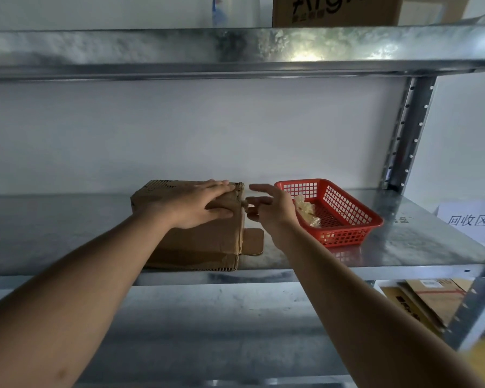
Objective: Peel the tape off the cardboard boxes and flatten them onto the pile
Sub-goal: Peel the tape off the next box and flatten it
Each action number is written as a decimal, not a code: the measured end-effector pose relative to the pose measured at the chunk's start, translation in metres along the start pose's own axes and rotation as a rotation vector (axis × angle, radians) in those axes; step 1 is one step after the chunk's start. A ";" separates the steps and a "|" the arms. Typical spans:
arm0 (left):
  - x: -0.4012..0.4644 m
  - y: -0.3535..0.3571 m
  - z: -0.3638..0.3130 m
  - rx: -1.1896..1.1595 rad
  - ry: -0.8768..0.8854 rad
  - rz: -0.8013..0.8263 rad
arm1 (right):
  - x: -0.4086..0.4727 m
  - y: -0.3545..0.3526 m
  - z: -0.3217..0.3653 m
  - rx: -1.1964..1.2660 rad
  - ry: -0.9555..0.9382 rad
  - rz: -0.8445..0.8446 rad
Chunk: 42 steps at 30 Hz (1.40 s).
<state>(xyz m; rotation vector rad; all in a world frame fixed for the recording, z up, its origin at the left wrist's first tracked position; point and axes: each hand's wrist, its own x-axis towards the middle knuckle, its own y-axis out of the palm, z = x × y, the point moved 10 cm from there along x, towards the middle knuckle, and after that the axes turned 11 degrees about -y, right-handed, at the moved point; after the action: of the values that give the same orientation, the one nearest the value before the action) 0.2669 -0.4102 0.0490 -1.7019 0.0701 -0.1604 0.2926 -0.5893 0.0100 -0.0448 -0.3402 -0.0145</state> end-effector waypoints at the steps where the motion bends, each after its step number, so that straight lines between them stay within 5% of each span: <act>1: 0.000 0.000 0.000 0.005 -0.002 -0.001 | -0.001 -0.001 -0.003 0.117 0.041 -0.019; 8: 0.001 0.001 0.002 0.015 0.004 -0.024 | -0.004 0.016 -0.015 0.131 0.227 0.066; 19: -0.001 -0.001 0.001 0.020 0.018 -0.071 | -0.004 -0.002 -0.006 -0.050 0.114 -0.181; 35: 0.015 -0.007 -0.027 0.101 0.032 -0.227 | -0.010 -0.032 0.053 -0.648 -0.292 -0.217; 42: 0.028 -0.008 -0.070 0.146 0.042 -0.248 | 0.007 -0.078 0.059 -0.867 -0.255 -0.217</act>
<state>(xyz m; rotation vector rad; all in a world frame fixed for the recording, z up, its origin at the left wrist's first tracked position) 0.2842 -0.4815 0.0676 -1.5572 -0.1200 -0.3774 0.2772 -0.6646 0.0715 -0.8741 -0.5730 -0.3738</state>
